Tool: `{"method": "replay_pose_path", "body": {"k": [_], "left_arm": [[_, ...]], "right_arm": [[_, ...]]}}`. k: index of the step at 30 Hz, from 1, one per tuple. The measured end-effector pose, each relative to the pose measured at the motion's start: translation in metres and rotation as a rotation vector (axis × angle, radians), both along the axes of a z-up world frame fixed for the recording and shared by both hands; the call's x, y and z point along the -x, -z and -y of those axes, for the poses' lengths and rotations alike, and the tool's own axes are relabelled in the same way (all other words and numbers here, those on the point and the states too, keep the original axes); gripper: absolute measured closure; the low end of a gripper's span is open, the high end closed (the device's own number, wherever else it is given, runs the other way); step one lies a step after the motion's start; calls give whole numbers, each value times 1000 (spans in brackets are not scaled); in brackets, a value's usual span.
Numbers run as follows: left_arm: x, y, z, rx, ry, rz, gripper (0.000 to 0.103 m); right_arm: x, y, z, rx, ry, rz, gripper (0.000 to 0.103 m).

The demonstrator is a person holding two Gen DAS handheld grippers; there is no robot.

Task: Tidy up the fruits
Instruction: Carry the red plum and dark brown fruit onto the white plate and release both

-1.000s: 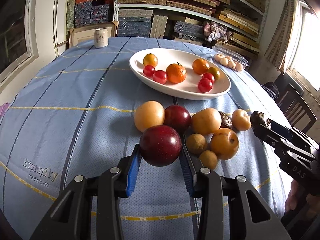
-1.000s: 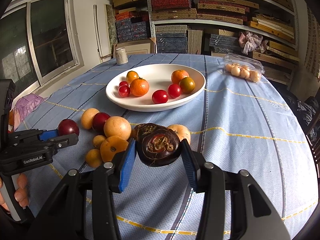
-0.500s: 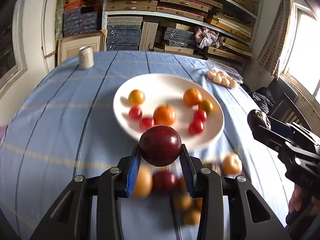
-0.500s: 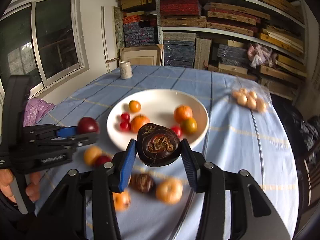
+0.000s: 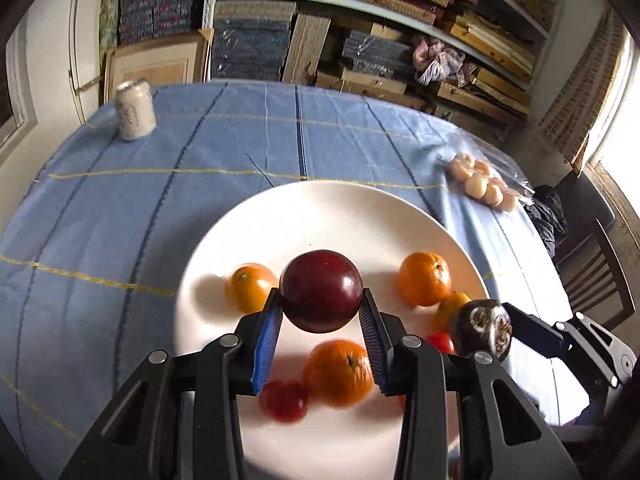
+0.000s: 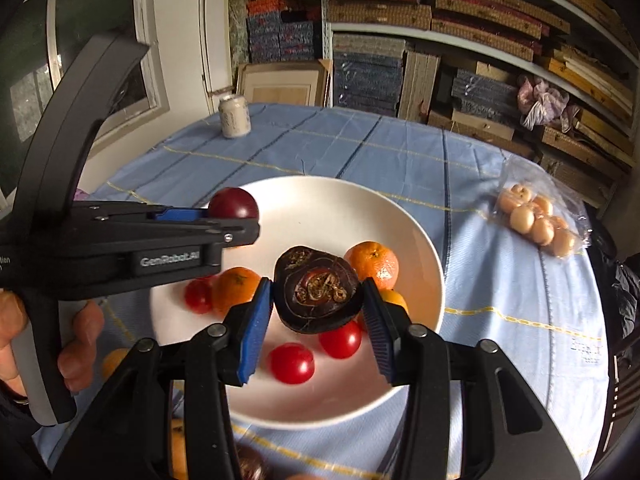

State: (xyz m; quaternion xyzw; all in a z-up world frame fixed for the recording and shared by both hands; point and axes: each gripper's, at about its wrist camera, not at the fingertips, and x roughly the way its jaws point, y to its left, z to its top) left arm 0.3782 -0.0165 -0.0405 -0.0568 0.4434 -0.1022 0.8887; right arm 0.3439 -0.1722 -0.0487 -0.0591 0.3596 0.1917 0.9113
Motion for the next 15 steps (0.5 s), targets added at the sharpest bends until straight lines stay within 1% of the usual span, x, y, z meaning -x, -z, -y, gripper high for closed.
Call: {"method": "replay_pose_path", "body": {"k": [5, 9, 10, 11, 13, 14, 15], "left_arm": [[-13, 17, 3, -1, 0, -31, 62], [-15, 19, -3, 9, -19, -32, 61], [-14, 17, -5, 15, -24, -31, 56], [-12, 15, -8, 20, -35, -25, 49], [-7, 8, -13, 26, -54, -5, 41], [-3, 4, -15, 31, -60, 4, 39], [1, 1, -17, 36, -65, 7, 38]], "right_arm": [[-16, 19, -7, 30, -17, -31, 58], [-20, 27, -11, 56, -19, -29, 58], [-19, 28, -11, 62, -16, -22, 58], [-17, 27, -10, 63, -14, -14, 58], [-10, 21, -7, 66, -8, 15, 58], [-5, 18, -4, 67, -4, 27, 56], [-1, 13, -1, 64, 6, 43, 51]]}}
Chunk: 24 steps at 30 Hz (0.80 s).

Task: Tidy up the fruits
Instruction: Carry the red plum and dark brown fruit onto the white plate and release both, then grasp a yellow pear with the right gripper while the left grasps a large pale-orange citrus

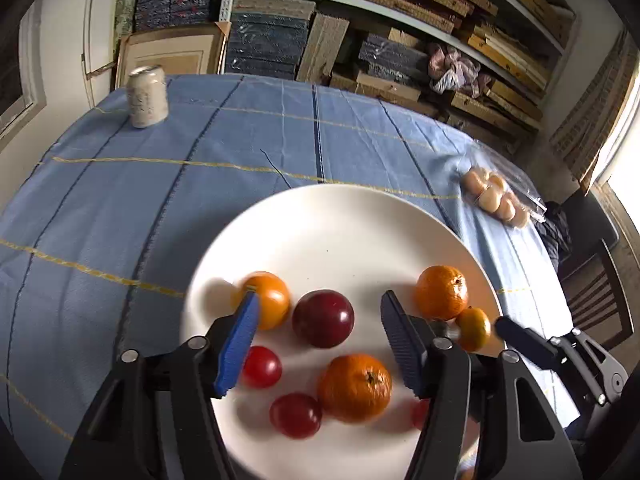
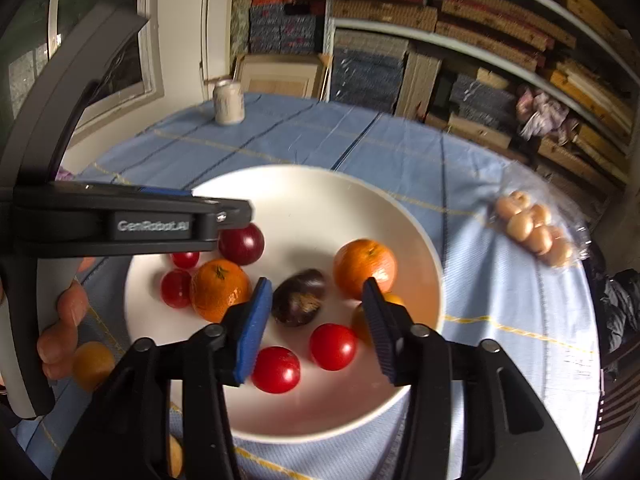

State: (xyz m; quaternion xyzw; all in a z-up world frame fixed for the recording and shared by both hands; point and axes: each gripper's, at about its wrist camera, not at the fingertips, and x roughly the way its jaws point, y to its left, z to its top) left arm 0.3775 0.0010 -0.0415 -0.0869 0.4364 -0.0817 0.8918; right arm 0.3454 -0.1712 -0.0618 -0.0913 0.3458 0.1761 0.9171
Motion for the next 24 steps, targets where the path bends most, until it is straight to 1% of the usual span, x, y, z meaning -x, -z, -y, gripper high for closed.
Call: {"method": "replay_pose_path", "body": {"k": [2, 4, 6, 8, 12, 15, 20, 24], "left_arm": [[10, -6, -5, 26, -5, -1, 33], [27, -12, -9, 42, 7, -2, 33], [44, -16, -11, 33, 19, 10, 31], [69, -20, -16, 28, 34, 25, 27], [116, -18, -25, 30, 57, 37, 26], [151, -14, -25, 9, 75, 59, 26], [203, 4, -16, -43, 97, 97, 21], [224, 20, -7, -83, 116, 96, 21]], "right_arm": [[10, -10, 8, -18, 16, 20, 48], [23, -17, 19, -31, 26, 17, 48], [40, -17, 29, -41, 30, 4, 48], [57, -15, 38, -33, 35, -10, 48], [103, 6, 59, -46, 46, -64, 48], [128, 24, 61, -47, 53, -87, 48], [145, 44, 55, -36, 63, -98, 48], [139, 49, 49, -23, 84, -102, 48]]}}
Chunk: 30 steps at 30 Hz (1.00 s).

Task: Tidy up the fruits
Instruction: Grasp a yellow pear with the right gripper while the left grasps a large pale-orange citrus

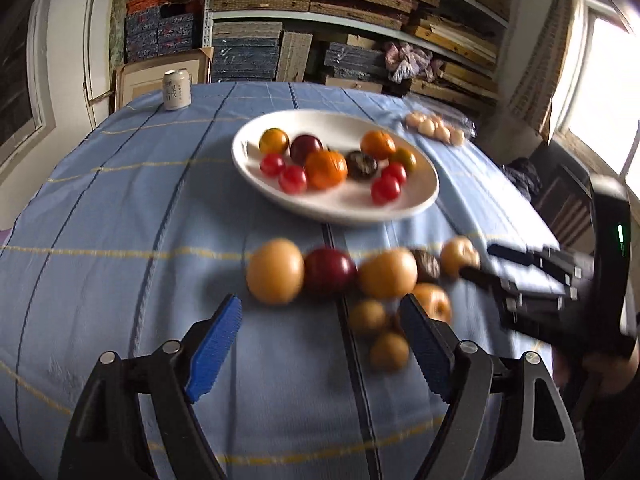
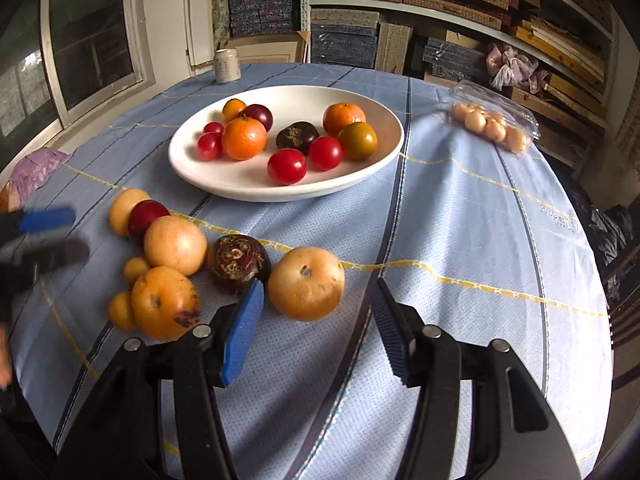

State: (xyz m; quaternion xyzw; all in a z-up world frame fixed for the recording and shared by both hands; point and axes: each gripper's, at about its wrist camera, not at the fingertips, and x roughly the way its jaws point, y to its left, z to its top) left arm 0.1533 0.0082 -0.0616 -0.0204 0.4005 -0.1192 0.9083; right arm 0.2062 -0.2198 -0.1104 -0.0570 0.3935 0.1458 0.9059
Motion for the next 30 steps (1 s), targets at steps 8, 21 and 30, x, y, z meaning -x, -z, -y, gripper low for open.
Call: {"method": "replay_pose_path", "body": {"k": [8, 21, 30], "left_arm": [[8, 16, -6, 10, -14, -47, 21], [-6, 18, -16, 27, -60, -65, 21], [-43, 21, -47, 143, -208, -103, 21]], "right_arm": [[-18, 8, -9, 5, 31, -39, 48], [-20, 9, -7, -40, 42, -18, 61], [-10, 2, -12, -28, 22, 33, 61]]}}
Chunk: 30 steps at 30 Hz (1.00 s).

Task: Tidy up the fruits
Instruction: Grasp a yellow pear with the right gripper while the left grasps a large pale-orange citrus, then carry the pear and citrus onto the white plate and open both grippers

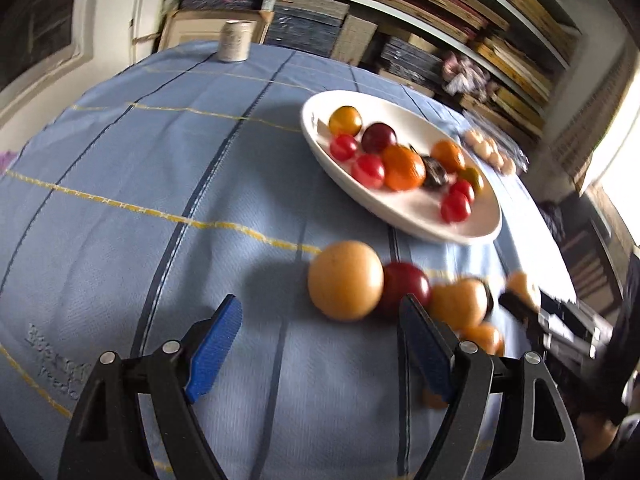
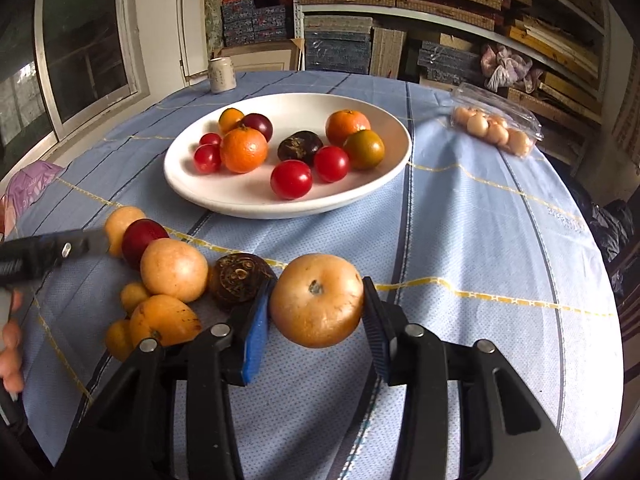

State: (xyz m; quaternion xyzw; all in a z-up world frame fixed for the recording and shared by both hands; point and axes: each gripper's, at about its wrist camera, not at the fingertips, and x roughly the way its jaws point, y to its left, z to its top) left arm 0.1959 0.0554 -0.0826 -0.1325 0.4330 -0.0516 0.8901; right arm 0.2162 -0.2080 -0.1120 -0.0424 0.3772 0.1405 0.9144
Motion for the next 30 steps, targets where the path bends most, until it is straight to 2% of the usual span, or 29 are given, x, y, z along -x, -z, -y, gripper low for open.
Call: {"method": "replay_pose_path", "body": {"k": [7, 9, 10, 11, 22, 26, 30], "left_arm": [[-19, 9, -1, 10, -59, -19, 23], [-19, 10, 4, -21, -51, -9, 34], [-19, 11, 7, -36, -39, -6, 49], [-19, 11, 7, -39, -32, -6, 58], [-12, 11, 15, -85, 0, -1, 58], [-11, 12, 21, -110, 14, 4, 52], [-11, 13, 23, -140, 12, 18, 56]], "right_arm": [[0, 0, 6, -33, 5, -3, 61], [1, 0, 5, -33, 2, -1, 61], [1, -1, 5, -33, -1, 1, 61], [2, -1, 5, -33, -4, 4, 61], [2, -1, 5, -43, -5, 7, 61], [3, -2, 5, -41, -5, 10, 61], [4, -2, 5, -40, -2, 14, 61]]}}
